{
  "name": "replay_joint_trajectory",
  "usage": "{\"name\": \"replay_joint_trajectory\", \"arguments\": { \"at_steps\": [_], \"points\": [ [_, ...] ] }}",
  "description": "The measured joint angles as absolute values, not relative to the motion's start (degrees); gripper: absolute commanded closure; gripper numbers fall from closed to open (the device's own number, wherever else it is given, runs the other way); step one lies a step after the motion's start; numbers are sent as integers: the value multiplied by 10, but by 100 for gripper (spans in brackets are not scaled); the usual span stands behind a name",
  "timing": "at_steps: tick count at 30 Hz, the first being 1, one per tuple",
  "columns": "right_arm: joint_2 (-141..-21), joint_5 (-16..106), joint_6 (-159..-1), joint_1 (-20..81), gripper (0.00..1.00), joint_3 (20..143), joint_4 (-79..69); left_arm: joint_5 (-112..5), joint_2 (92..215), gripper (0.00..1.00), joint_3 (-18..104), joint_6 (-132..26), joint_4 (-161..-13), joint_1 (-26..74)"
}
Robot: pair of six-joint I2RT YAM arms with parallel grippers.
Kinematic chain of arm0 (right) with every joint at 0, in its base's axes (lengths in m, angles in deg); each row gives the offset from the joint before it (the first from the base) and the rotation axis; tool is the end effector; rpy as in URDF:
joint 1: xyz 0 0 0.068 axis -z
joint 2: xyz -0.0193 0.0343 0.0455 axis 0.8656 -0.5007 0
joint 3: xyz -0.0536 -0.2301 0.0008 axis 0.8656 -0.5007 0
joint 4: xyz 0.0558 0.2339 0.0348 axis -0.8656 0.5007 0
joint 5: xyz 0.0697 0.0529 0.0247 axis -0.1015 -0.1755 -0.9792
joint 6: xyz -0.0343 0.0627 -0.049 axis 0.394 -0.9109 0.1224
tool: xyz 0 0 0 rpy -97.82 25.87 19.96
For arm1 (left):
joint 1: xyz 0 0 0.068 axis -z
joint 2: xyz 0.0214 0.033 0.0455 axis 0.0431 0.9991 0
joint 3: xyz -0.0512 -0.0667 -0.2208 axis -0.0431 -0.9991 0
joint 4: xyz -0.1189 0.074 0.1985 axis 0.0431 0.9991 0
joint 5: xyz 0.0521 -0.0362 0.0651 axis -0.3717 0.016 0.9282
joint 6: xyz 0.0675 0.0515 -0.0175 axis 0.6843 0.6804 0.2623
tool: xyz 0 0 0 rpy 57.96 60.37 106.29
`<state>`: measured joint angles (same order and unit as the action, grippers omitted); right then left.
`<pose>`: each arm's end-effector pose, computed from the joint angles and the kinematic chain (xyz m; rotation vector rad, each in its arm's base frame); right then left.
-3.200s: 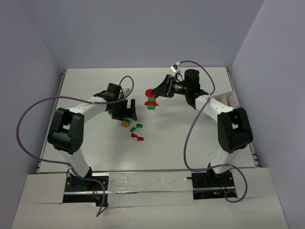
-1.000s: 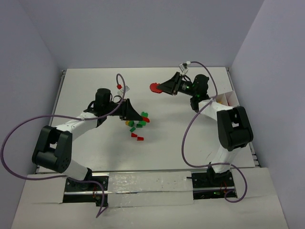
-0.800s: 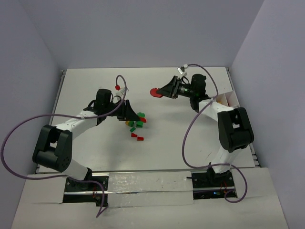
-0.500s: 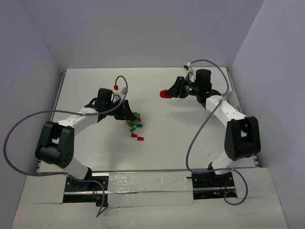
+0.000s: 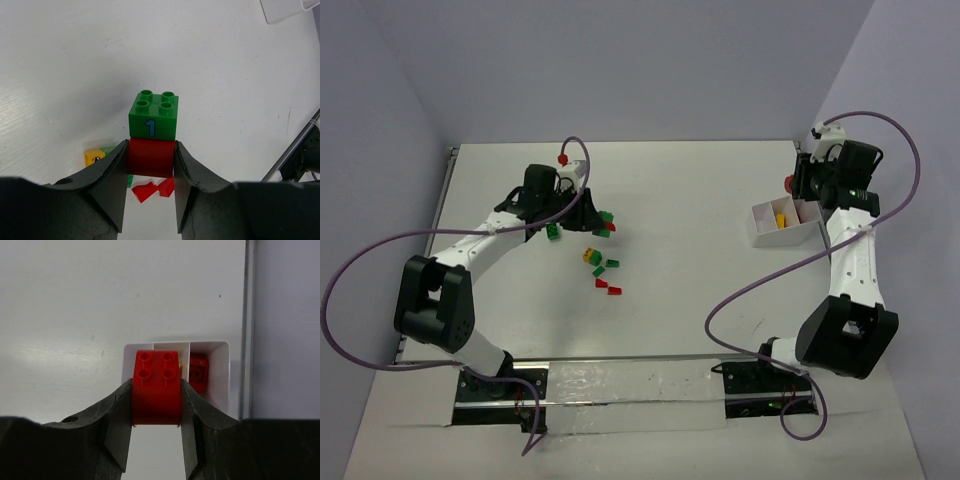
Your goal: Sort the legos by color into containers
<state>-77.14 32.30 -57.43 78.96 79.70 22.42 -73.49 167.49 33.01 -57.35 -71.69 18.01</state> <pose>0.3145 -0.0798 0.3029 -0.1533 2.0773 0.0113 0.3181 -0.1577 0.1947 0.3637 2.3131 -0.8876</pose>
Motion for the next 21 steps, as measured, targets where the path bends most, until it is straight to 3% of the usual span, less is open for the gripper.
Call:
{"name": "replay_joint_trajectory", "arguments": {
  "at_steps": [8, 21],
  "points": [
    [-790, 356, -520, 792, 100, 763, 219, -728, 1675, 100, 355, -569, -714, 181],
    [-890, 429, -456, 792, 100, 872, 302, -728, 1675, 100, 362, -567, -703, 181]
  ]
}}
